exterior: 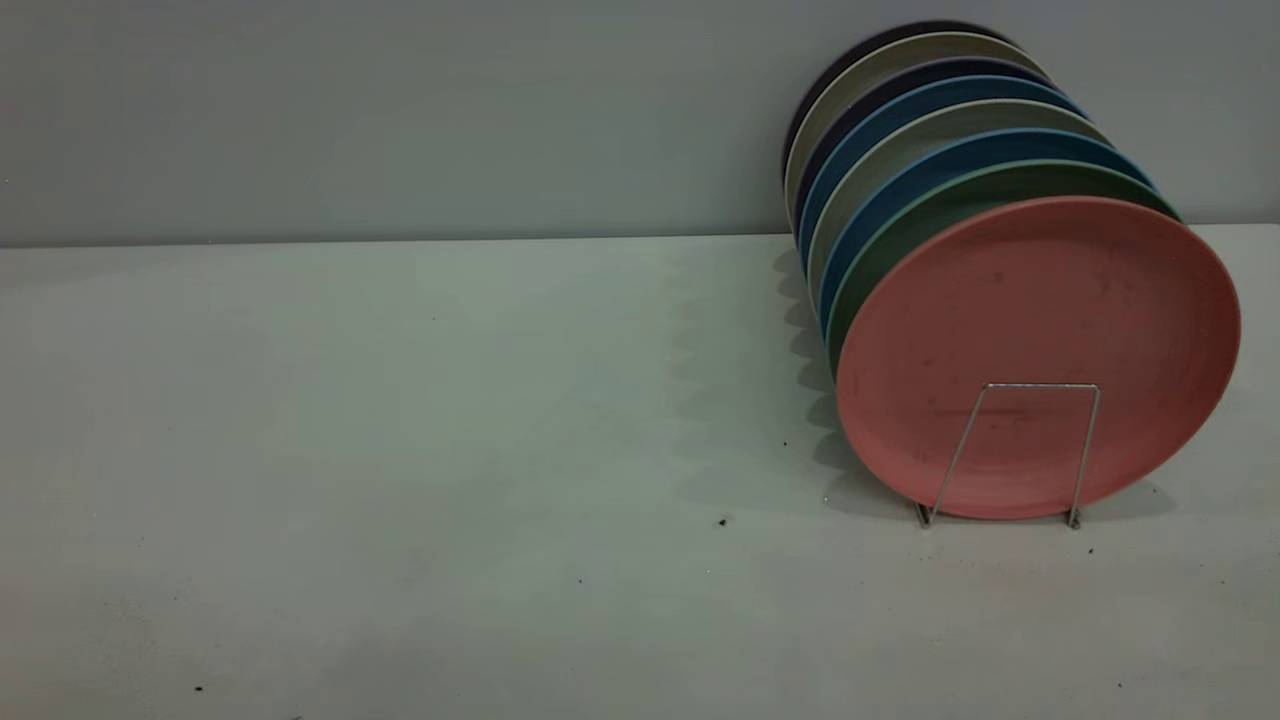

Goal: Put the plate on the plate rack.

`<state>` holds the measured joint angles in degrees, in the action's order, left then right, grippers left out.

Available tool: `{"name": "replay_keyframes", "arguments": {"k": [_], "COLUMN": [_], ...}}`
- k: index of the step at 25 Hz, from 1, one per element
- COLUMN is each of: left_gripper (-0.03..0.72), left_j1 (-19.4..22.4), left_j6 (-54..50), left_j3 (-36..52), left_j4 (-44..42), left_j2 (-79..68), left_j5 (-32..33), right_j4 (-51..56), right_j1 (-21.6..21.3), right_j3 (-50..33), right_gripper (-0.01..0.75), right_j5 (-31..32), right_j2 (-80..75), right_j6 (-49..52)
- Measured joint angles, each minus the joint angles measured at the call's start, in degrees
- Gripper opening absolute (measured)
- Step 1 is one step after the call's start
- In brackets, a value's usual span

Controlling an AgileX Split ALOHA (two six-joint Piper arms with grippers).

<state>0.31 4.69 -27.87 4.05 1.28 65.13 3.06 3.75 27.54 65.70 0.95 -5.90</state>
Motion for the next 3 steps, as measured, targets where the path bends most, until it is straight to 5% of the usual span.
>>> {"name": "replay_keyframes", "arguments": {"k": [3], "left_gripper": [0.426], "left_j1": [0.00], "left_j6": [0.00], "left_j3": [0.00], "left_j4": [0.00], "left_j2": [0.00], "left_j5": [0.00], "right_j4": [0.00], "right_j1": [0.00], "right_j3": [0.00], "right_gripper": [0.460], "right_j5": [0.00], "right_j2": [0.00], "right_j6": [0.00]}}
